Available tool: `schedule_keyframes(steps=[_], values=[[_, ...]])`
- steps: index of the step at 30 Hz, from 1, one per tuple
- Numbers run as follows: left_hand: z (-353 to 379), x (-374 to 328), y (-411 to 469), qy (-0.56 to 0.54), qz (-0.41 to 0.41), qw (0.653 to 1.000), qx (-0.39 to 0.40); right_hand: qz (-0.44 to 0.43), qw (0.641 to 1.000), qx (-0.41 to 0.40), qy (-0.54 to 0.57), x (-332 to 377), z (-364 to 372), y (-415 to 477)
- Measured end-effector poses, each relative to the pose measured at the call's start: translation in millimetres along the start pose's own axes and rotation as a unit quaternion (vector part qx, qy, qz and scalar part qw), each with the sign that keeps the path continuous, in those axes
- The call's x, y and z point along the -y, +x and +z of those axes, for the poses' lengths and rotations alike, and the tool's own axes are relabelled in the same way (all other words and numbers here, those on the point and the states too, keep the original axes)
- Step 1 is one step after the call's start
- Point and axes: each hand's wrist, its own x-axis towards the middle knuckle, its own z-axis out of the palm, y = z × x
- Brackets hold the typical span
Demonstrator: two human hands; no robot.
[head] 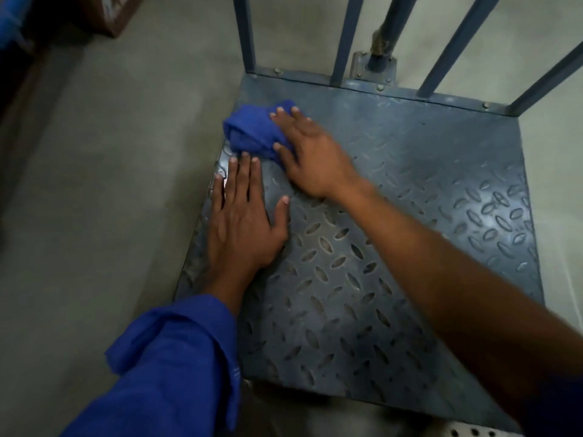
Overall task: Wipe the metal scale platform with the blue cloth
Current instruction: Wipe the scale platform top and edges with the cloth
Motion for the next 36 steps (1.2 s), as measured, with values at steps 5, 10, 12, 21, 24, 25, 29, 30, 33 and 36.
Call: schedule_keyframes(steps=[5, 10, 12, 21, 24, 25, 29, 30, 33, 36], values=[[2, 0, -1, -0.004, 0.002, 1.0, -0.01, 0.058, 0.998, 0.027, -0.026, -17, -20, 47], [3, -1, 0, -0.007, -0.001, 1.0, -0.022, -0.08, 0.988, 0.13, -0.031, 14, -11, 71], [3, -1, -1, -0.011, -0.001, 1.0, -0.02, -0.008, 0.995, 0.091, -0.03, 19, -10, 81], [0, -1, -1, -0.012, 0.003, 1.0, -0.016, 0.094, 0.995, -0.008, 0.024, 0, -5, 13], [0, -1, -1, 0.004, 0.006, 1.0, -0.005, 0.26, 0.958, -0.122, 0.005, -45, -20, -48], [0, 0, -1, 0.006, 0.007, 1.0, -0.001, 0.322, 0.935, -0.147, -0.009, -51, -23, -59], [1, 0, -1, 0.002, 0.015, 1.0, -0.013, 0.34, 0.924, -0.173, -0.023, -10, -10, -35], [2, 1, 0, 0.006, 0.016, 1.0, -0.019, 0.261, 0.953, -0.15, -0.025, 6, -1, -24], [3, 2, 2, 0.009, 0.016, 0.999, -0.034, 0.05, 0.998, -0.021, -0.045, 33, 16, -8], [0, 1, 4, 0.014, 0.009, 1.0, -0.024, -0.057, 0.993, 0.064, -0.076, 10, -7, -17]])
